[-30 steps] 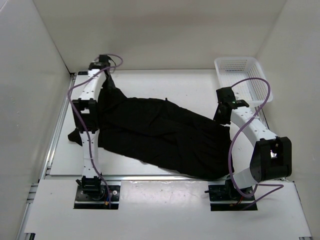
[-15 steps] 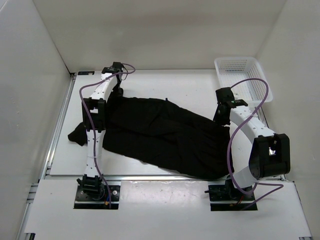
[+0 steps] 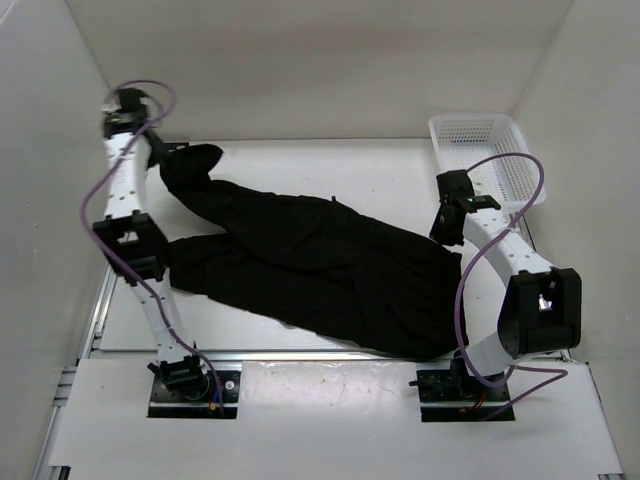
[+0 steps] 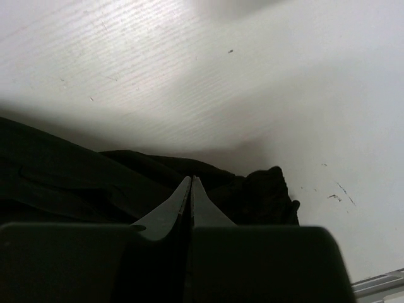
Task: Fold and stack the trousers
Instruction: Flatten the trousers out
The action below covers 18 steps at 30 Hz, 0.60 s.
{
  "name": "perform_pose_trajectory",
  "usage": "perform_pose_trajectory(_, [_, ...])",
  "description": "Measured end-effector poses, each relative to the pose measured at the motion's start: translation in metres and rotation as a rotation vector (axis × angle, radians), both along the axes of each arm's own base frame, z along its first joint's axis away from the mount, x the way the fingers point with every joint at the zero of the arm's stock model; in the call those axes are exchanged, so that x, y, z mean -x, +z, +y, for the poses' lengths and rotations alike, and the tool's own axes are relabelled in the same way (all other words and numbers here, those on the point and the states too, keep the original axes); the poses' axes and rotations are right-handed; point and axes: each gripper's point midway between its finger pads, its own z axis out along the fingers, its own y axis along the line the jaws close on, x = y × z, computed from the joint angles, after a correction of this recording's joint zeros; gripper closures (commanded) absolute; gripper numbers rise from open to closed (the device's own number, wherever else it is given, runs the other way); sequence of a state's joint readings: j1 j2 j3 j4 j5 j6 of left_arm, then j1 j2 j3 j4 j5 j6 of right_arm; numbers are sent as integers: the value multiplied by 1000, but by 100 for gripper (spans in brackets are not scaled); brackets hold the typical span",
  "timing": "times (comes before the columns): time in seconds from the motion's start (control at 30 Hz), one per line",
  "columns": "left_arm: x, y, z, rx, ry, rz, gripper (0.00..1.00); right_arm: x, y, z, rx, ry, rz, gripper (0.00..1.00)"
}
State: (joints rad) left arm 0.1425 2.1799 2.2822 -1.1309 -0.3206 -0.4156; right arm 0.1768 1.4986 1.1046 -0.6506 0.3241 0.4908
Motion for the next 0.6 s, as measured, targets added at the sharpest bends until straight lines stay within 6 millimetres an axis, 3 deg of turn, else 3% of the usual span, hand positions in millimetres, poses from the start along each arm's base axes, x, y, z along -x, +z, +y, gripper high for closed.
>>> perform_pose_trajectory(0.1, [17,26,56,29,121,-78,23,-8,7,1,-2,-2,-21,100])
perform_pose_trajectory(0.17, [23,27,72,33,158,-82,23,-11,9,1,-2,-2,-28,100])
perform_pose_trajectory(0.2, [23,23,71,38,156,-72,23,-12,9,1,-2,-2,-27,100])
perform_pose_trajectory(0.3, [15,16,42,54,95,-49,29,-12,8,1,-1,-2,-22,100])
perform_pose_trajectory(0.33, [11,16,27,61,60,-47,57,-12,7,1,-1,-2,-21,100])
perform_pose_trajectory(0.37, [7,16,12,63,24,-45,79,-12,8,1,-1,-2,-21,100])
perform_pose_trajectory(0.4, [3,16,-2,64,-13,-46,90,-12,8,1,-1,-2,-22,100])
perform_pose_trajectory(0.6, [-9,5,-79,89,-234,-9,90,-12,8,1,-1,-2,-21,100])
